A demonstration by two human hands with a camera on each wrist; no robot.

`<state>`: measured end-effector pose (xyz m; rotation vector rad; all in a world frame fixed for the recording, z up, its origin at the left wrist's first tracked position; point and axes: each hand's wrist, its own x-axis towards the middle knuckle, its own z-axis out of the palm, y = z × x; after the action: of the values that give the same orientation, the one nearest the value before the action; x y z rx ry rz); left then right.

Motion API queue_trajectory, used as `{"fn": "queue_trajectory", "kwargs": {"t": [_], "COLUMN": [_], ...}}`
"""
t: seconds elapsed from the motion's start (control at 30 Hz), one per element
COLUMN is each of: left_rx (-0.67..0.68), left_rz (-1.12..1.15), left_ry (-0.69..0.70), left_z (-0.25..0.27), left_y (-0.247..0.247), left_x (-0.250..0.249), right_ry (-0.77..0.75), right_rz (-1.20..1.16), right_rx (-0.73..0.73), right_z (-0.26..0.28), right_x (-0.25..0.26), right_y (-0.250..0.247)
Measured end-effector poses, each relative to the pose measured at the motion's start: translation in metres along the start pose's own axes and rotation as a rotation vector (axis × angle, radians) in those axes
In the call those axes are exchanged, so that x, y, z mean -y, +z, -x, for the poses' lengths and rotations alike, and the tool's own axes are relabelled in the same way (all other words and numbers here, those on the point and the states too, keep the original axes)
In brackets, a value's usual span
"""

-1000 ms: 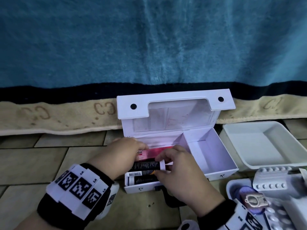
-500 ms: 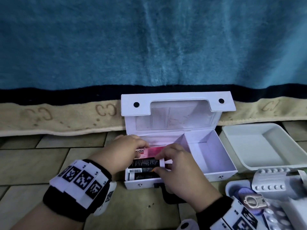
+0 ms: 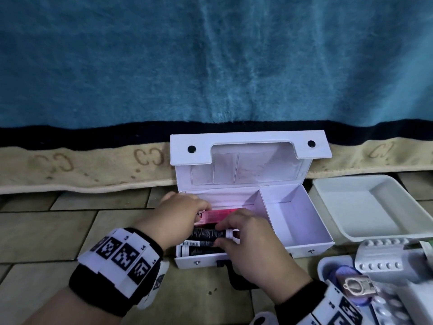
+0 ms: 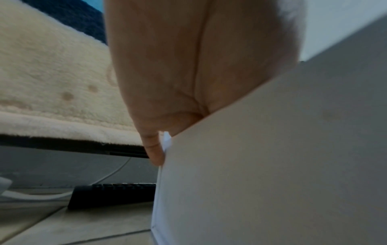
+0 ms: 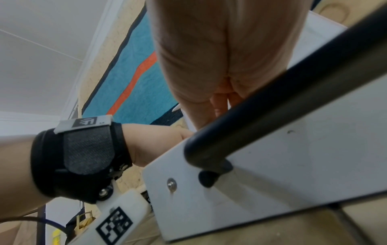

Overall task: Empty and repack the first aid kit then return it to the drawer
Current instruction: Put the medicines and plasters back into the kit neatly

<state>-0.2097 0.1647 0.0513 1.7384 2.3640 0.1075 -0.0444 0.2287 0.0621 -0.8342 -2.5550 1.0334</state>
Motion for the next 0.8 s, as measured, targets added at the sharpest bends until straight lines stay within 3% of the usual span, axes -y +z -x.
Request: {"fn": "queue_trajectory", "kwargs": {"t": [0.2,0.5,0.63,0.8], "left_rx": [-0.035,0.016,0.027,-0.131], "left_rz": [0.021,-0.010,-0.103,-0.029], "left_ry": [-0.003,0.004,-0.047,0.009], "left_z": [0.003,0.004,0.009,0.018], "left_y": [0.003,-0.006,-0.016,-0.030], "left_x": [-0.001,-0.006,-0.019,-0.044], "right_ry": [0.001,0.021,0.025,0.188], "right_rz": [0.007,-0.037,-0.048,0.004], "right_rx": [0.007,0.016,-0.126,-0.300], "right_z": [-0.001,0.002,0.024,0.068], "right_x": [-0.001,0.009,0.014,-0.016], "right_y": [0.000,-0.007,-0.040,-0.095]}}
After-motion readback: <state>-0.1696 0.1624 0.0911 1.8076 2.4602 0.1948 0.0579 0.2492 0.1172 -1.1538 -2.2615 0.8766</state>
